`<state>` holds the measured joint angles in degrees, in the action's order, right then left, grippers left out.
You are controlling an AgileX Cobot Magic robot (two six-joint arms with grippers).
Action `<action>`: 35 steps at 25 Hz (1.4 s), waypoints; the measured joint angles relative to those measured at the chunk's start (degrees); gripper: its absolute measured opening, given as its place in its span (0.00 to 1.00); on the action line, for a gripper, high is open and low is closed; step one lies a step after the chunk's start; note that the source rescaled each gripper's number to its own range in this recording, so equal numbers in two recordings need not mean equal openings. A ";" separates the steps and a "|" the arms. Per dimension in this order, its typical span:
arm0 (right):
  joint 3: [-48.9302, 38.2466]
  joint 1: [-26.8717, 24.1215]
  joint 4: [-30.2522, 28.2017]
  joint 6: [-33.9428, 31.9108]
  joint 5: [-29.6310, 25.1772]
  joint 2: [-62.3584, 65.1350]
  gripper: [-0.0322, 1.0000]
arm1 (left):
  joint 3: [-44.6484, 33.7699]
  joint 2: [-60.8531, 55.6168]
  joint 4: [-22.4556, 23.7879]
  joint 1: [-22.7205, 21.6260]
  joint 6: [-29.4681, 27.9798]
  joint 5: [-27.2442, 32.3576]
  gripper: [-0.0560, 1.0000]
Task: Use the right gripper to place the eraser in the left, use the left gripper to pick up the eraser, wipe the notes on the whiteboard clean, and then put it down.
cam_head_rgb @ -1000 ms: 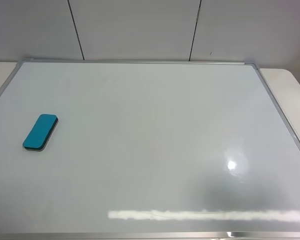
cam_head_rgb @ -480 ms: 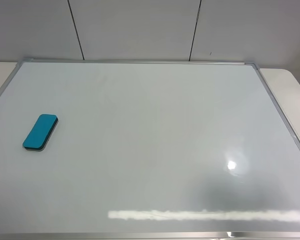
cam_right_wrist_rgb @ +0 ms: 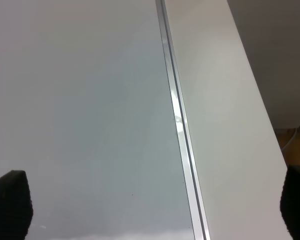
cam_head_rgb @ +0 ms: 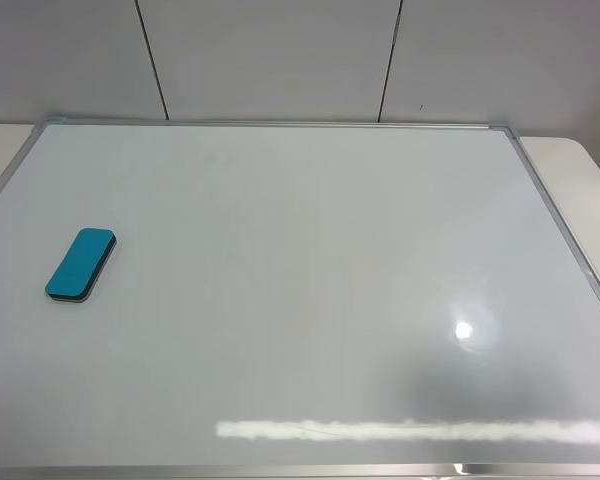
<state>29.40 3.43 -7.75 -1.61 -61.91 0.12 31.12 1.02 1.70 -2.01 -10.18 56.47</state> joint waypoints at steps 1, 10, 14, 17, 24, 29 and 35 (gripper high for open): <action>0.00 0.00 0.00 0.00 0.00 0.00 1.00 | -0.24 -0.81 -0.33 -0.54 0.61 0.06 1.00; 0.00 0.00 0.00 0.00 0.00 0.00 1.00 | -0.73 -1.24 3.78 3.40 2.85 1.67 1.00; 0.00 0.00 0.00 0.00 0.00 0.00 1.00 | -1.76 -1.38 7.18 3.69 0.60 3.95 1.00; 0.00 0.00 0.00 0.00 0.00 0.00 1.00 | -1.76 -1.38 7.72 2.53 -0.13 4.01 1.00; 0.00 0.00 0.00 0.00 0.00 0.00 1.00 | -1.76 -1.38 7.00 -0.09 -0.29 4.19 1.00; 0.00 0.00 0.00 0.00 0.00 0.00 1.00 | -1.76 -1.38 6.88 -0.09 -0.29 4.19 1.00; 0.00 0.00 0.00 0.00 0.00 0.00 1.00 | -1.76 -1.38 6.88 -0.09 -0.29 4.19 1.00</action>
<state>29.40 3.43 -7.75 -1.61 -61.91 0.12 29.35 -0.36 8.58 -2.10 -10.47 60.66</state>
